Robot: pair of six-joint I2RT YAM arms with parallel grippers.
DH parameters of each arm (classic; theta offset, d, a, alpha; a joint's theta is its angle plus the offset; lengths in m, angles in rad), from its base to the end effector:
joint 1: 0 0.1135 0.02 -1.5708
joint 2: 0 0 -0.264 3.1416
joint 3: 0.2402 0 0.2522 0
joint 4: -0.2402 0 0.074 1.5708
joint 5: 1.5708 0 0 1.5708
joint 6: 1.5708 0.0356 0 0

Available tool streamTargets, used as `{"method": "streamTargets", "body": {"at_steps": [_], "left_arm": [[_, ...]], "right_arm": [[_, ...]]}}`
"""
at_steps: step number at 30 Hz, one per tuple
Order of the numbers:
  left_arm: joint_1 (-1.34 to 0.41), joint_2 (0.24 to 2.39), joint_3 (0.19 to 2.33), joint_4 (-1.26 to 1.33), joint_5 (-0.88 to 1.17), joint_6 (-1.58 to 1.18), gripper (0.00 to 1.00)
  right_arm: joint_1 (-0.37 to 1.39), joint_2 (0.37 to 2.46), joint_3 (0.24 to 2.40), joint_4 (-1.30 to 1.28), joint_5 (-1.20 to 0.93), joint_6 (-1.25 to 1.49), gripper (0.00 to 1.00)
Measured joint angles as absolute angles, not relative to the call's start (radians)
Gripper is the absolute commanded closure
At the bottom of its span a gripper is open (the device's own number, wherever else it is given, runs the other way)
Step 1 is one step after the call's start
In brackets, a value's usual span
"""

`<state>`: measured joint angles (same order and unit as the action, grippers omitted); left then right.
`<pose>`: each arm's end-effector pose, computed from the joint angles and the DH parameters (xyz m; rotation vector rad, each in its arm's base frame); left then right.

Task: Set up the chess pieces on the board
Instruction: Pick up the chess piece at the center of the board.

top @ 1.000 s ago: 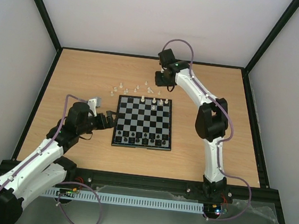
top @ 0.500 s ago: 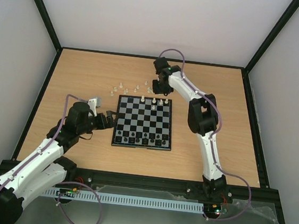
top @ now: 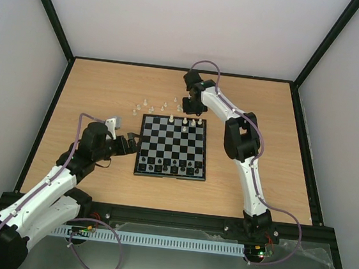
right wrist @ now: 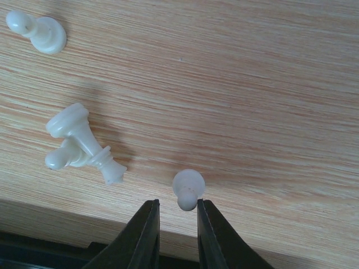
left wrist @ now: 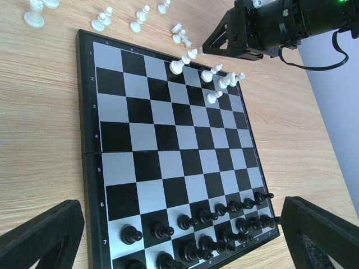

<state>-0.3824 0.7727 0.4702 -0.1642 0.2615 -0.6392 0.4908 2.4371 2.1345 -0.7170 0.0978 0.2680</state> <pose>0.1631 -0.0755 0.2333 -0.1019 2.1408 -0.8883 0.4692 0.2468 0.1755 -0.2523 2.5782 0.1535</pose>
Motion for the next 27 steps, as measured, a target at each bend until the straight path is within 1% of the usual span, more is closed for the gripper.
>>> {"method": "streamTargets", "body": {"at_steps": [3, 6, 15, 16, 17, 19, 20, 24, 27], "left_arm": [[-0.381, 0.774, 0.47, -0.164, 0.262, -0.639, 0.01], [-0.381, 0.775, 0.47, -0.164, 0.262, -0.639, 0.01], [-0.381, 0.778, 0.47, -0.164, 0.262, -0.639, 0.01], [-0.381, 0.778, 0.47, -0.164, 0.262, -0.639, 0.01], [-0.381, 0.778, 0.47, -0.164, 0.262, -0.639, 0.01], [-0.381, 0.778, 0.47, -0.164, 0.262, -0.639, 0.01], [-0.381, 0.778, 0.47, -0.164, 0.262, -0.639, 0.01], [-0.381, 0.777, 0.47, -0.164, 0.262, -0.639, 0.01], [-0.381, 0.776, 0.47, -0.164, 0.262, -0.639, 0.01]], "right_arm": [[0.49, 2.437, 2.135, -0.717, 0.097, 0.266, 0.83], [0.488, 2.437, 2.136, -0.716, 0.096, 0.265, 0.83], [0.484, 2.449, 2.185, -0.717, 0.094, 0.263, 0.93], [0.484, 2.449, 2.185, -0.717, 0.094, 0.262, 0.92], [0.484, 2.449, 2.185, -0.718, 0.094, 0.261, 0.89], [0.484, 2.449, 2.185, -0.718, 0.094, 0.26, 0.74], [0.484, 2.449, 2.185, -0.718, 0.093, 0.262, 0.72], [0.484, 2.449, 2.185, -0.721, 0.093, 0.254, 0.71], [0.484, 2.45, 2.185, -0.721, 0.093, 0.253, 0.75]]}}
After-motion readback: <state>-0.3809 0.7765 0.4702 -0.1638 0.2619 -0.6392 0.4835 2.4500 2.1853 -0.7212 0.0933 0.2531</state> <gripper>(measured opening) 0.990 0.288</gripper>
